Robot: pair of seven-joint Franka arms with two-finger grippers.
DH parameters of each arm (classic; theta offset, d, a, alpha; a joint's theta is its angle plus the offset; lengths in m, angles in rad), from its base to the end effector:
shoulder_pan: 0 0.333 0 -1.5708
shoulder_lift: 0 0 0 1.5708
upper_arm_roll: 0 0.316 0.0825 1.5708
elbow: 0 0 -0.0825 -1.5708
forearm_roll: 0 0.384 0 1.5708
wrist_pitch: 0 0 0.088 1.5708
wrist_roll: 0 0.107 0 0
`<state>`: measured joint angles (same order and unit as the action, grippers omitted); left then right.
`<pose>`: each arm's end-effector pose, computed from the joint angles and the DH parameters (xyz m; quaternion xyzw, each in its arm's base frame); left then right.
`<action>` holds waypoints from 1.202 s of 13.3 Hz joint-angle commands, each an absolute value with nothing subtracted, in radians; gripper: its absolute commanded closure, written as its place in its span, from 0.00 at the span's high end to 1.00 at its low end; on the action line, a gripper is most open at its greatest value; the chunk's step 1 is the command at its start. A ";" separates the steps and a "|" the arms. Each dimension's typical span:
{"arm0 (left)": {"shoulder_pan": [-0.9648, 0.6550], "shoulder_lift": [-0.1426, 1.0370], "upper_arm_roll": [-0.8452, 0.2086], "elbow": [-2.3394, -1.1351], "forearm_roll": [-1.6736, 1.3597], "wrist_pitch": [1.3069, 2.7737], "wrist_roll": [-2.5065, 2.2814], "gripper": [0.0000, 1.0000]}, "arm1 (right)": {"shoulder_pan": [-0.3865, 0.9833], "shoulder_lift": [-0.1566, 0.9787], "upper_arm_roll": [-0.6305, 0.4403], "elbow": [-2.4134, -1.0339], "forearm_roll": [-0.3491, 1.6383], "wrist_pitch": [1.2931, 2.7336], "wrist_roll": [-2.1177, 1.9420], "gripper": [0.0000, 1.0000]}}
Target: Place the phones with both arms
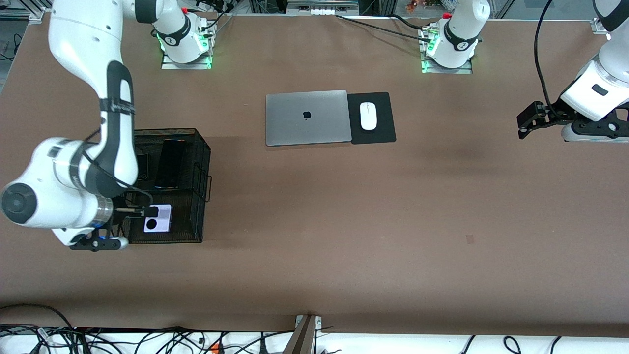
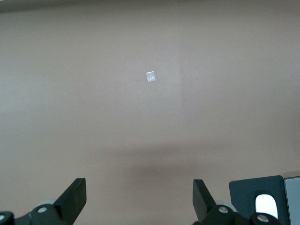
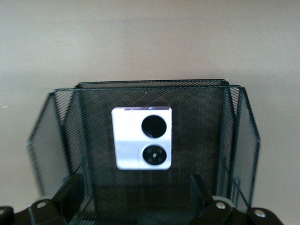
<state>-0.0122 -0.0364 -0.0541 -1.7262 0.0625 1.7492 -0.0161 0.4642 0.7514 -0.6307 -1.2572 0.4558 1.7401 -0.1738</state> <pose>0.5554 -0.0317 0.5867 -0.9986 0.0297 -0.0309 0.0306 0.7197 0.0356 0.3572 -0.9977 -0.0024 0.0645 0.0210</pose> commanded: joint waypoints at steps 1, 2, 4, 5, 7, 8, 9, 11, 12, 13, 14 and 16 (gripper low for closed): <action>-0.011 -0.044 -0.057 -1.715 0.048 1.730 -0.021 1.00 | 0.497 0.658 -0.640 -1.269 0.401 1.675 -0.175 1.00; -0.011 -0.044 -0.057 -1.717 0.048 1.730 -0.021 1.00 | 0.506 0.631 -0.641 -1.269 0.373 1.654 -0.173 1.00; -0.011 -0.046 -0.057 -1.715 0.048 1.729 -0.023 1.00 | 0.531 0.568 -0.640 -1.290 0.319 1.626 -0.163 1.00; -0.011 -0.046 -0.057 -1.715 0.048 1.729 -0.023 1.00 | 0.544 0.525 -0.640 -1.316 0.284 1.625 -0.146 1.00; -0.011 -0.046 -0.057 -1.715 0.048 1.729 -0.023 1.00 | 0.548 0.438 -0.602 -1.368 0.215 1.624 -0.089 1.00; -0.011 -0.046 -0.057 -1.715 0.048 1.729 -0.023 1.00 | 0.537 0.379 -0.566 -1.414 0.175 1.635 -0.074 1.00; -0.011 -0.046 -0.057 -1.715 0.048 1.729 -0.023 1.00 | 0.529 0.320 -0.534 -1.460 0.131 1.652 -0.057 1.00; -0.011 -0.045 -0.057 -1.715 0.049 1.729 -0.021 1.00 | 0.447 0.220 -0.424 -1.537 0.053 1.664 -0.025 1.00; -0.011 -0.044 -0.057 -1.715 0.051 1.729 -0.021 1.00 | 0.377 0.180 -0.360 -1.567 0.031 1.666 -0.022 1.00; -0.012 -0.044 -0.057 -1.715 0.051 1.729 -0.021 1.00 | 0.317 0.142 -0.300 -1.592 0.015 1.667 -0.023 1.00; -0.011 -0.044 -0.057 -1.715 0.051 1.729 -0.021 1.00 | 0.254 0.105 -0.244 -1.615 -0.001 1.669 -0.023 1.00; -0.011 -0.044 -0.057 -1.715 0.051 1.729 -0.021 1.00 | 0.133 0.042 -0.146 -1.660 -0.014 1.666 -0.025 1.00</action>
<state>-0.0122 -0.0363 -0.0542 -1.7248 0.0625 1.7475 -0.0171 0.2418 0.1389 -0.2502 -1.5634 0.0099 1.6389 -0.0362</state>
